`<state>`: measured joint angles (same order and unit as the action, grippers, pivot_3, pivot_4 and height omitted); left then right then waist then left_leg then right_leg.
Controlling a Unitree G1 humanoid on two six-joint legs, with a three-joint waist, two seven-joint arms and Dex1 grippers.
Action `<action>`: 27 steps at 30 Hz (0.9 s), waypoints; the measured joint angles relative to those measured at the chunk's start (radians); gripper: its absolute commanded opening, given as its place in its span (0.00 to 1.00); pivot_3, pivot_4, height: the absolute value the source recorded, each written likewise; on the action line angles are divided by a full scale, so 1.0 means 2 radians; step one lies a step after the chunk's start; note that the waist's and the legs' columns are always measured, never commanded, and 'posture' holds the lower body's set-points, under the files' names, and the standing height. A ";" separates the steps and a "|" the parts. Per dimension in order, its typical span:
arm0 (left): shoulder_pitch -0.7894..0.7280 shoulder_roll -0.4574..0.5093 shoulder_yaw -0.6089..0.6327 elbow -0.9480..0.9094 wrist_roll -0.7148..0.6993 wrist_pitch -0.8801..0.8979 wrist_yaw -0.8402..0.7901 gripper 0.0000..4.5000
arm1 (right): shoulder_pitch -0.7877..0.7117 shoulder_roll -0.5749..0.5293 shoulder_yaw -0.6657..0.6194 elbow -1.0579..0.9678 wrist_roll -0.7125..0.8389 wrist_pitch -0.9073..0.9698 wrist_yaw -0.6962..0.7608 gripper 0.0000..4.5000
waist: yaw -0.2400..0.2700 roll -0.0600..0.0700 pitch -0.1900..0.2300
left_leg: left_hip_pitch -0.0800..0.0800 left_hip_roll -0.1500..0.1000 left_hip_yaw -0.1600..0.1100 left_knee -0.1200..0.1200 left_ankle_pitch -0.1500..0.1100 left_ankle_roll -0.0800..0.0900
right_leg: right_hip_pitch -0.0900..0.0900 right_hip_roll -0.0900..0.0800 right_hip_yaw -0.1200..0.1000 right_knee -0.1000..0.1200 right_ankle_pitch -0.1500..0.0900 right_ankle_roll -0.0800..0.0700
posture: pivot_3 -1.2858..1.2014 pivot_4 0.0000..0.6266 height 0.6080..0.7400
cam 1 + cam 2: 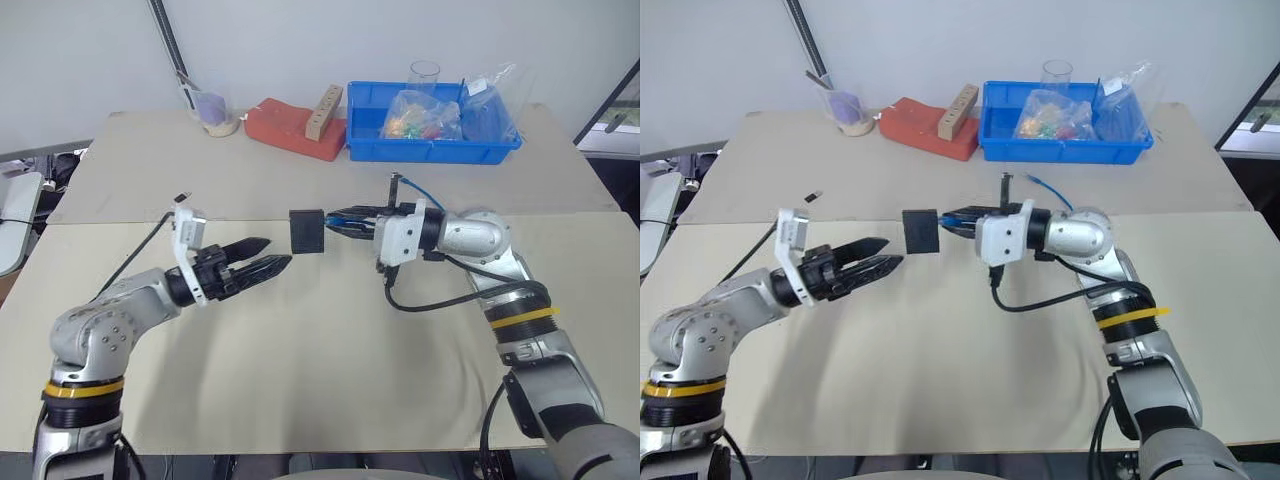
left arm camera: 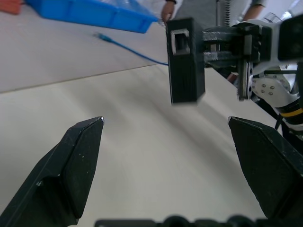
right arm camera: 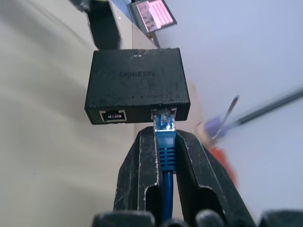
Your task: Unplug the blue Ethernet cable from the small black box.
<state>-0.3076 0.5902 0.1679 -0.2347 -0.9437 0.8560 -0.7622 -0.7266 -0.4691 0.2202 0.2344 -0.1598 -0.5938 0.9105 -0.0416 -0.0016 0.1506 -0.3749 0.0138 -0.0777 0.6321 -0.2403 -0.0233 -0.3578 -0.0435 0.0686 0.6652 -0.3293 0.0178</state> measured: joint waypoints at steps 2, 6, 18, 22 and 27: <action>-0.015 -0.004 -0.013 0.010 0.002 0.000 -0.008 1.00 | 0.000 0.000 0.004 -0.002 -0.019 -0.018 -0.018 0.01 | 0.000 0.000 0.000 | 0.000 0.000 0.000 0.000 0.000 0.000 | 0.000 0.000 0.000 0.000 0.000 0.000 | 0.52 0.24 1.00; -0.045 -0.009 -0.032 0.029 0.010 0.000 -0.024 1.00 | -0.004 -0.006 0.005 -0.002 -0.053 -0.045 -0.052 0.01 | -0.002 0.000 0.000 | 0.000 0.000 0.000 0.000 0.000 0.000 | 0.000 0.000 0.000 0.000 0.000 0.000 | 0.52 0.24 1.00; -0.059 -0.016 -0.045 0.052 0.039 -0.004 -0.061 0.12 | -0.005 -0.020 0.023 -0.004 -0.046 -0.047 -0.061 0.01 | -0.001 0.000 0.000 | 0.000 0.000 0.000 0.000 0.000 0.000 | 0.000 0.000 0.000 0.000 0.000 0.000 | 0.52 0.24 1.00; -0.060 -0.016 -0.057 0.059 0.059 -0.018 -0.079 0.12 | -0.003 -0.031 0.032 -0.027 0.011 0.019 -0.003 0.13 | -0.001 0.000 0.000 | 0.000 0.000 0.000 0.000 0.000 0.000 | 0.000 0.000 0.000 0.000 0.000 0.000 | 0.52 0.24 1.00; -0.061 -0.016 -0.064 0.066 0.080 -0.039 -0.101 0.12 | -0.007 -0.059 0.035 -0.099 0.138 0.214 0.104 0.55 | 0.000 0.000 0.000 | 0.000 0.000 0.000 0.000 0.000 0.000 | 0.000 0.000 0.000 0.000 0.000 0.000 | 0.52 0.24 1.00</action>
<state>-0.4287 0.5584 0.0404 -0.1031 -0.7843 0.7786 -0.9640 -0.7405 -0.5879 0.2910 0.0356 0.1161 -0.1668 1.1189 -0.0424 -0.0017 0.1507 -0.3757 0.0140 -0.0785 0.6327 -0.2400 -0.0235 -0.3575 -0.0431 0.0684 0.6647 -0.3293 0.0178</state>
